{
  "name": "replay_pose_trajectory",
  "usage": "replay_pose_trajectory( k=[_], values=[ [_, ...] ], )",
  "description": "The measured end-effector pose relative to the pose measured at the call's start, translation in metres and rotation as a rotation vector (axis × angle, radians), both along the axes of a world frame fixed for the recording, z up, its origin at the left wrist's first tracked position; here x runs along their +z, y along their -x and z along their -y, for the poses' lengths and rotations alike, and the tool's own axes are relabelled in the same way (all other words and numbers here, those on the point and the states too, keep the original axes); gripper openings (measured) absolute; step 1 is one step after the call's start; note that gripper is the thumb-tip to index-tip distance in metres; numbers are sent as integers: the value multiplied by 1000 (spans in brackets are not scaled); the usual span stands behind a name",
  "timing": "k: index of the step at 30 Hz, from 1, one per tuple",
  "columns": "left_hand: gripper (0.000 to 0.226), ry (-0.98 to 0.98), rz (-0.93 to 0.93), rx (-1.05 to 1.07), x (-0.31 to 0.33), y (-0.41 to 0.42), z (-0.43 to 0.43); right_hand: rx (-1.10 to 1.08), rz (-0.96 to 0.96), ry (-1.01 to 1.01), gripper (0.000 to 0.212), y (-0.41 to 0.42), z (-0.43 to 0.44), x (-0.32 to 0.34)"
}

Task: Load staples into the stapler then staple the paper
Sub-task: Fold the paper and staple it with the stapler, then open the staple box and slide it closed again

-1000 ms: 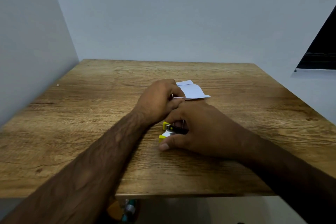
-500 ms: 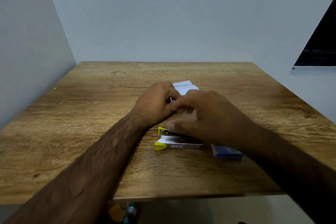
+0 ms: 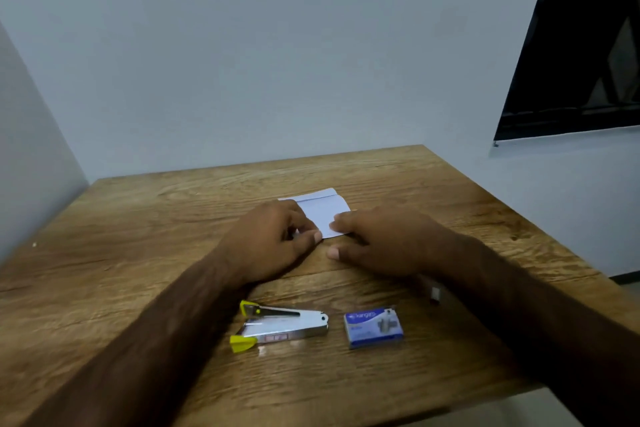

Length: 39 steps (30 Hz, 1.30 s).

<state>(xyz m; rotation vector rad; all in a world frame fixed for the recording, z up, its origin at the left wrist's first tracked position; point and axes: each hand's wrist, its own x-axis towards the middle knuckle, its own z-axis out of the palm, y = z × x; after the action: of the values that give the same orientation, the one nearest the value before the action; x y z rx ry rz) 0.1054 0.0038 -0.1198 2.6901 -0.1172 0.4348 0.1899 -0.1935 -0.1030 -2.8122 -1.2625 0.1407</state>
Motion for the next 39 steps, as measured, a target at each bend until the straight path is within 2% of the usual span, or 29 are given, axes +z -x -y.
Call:
replay_pose_trajectory(
  k=[2,8,19,28,33,37,39],
  values=[
    [21,-27,-73,-9,9,-18,15,-60,-20,0,67,-14,9,1],
    [23,-276,-178,-30,16,-82,68,-222,-32,-50,61,-65,49,-2],
    [39,-334,-340,60,15,-175,113,-378,-22,-208,54,-154,65,-25],
    [37,-349,-335,89,10,-214,118,-408,-1,-294,52,-194,61,-35],
    [37,-365,-303,118,11,-217,120,-403,23,-301,57,-198,61,-37],
    [73,-189,-357,65,18,-207,116,-386,57,-367,65,-193,61,-36],
    [78,-168,-374,79,23,-195,111,-388,79,-417,65,-190,62,-34]
  ],
)
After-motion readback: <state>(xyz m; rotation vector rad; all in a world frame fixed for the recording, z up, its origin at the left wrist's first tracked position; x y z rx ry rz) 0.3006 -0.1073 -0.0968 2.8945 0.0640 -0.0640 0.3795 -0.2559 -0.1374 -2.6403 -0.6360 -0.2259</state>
